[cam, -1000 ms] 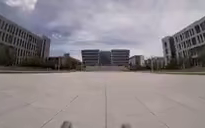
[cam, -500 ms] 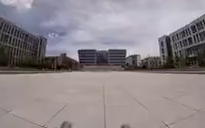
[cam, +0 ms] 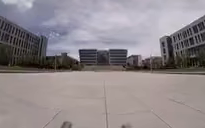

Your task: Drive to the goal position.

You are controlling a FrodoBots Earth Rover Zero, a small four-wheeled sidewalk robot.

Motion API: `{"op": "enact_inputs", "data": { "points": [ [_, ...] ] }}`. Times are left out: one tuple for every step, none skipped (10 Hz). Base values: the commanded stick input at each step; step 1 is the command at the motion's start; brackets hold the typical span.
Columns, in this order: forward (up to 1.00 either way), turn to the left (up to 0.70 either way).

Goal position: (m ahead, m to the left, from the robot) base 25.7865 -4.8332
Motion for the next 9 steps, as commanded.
{"op": "enact_inputs", "data": {
  "points": [
    [0.7, 0.0],
    [0.7, 0.0],
    [0.7, 0.0],
    [0.7, 0.0],
    [0.7, 0.0],
    [0.7, 0.0],
    [0.7, 0.0],
    [0.7, 0.0],
    [0.7, 0.0]
  ]
}}
